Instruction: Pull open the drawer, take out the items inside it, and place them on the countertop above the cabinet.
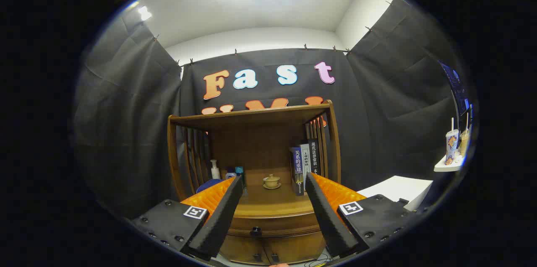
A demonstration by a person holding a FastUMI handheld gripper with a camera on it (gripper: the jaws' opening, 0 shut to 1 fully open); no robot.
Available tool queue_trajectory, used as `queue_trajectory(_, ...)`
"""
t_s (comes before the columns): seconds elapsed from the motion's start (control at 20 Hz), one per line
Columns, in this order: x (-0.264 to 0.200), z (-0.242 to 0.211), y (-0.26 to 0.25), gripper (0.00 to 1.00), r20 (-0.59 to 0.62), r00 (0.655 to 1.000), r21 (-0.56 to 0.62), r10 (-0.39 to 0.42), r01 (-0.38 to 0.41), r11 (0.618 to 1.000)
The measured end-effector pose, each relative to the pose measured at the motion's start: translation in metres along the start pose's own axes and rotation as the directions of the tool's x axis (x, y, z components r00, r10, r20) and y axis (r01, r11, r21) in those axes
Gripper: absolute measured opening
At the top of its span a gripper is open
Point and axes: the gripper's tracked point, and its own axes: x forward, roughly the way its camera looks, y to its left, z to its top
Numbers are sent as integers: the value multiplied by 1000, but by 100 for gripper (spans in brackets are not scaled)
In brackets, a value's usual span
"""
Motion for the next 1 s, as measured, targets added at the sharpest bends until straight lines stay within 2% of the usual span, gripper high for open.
queue_trajectory(0.35, 1, 0, -8, 98, 2, 1000, 14, -22, 22, 1000)
queue_trajectory(1.0, 2, -1, -4, 98, -2, 1000, 12, -14, 14, 1000)
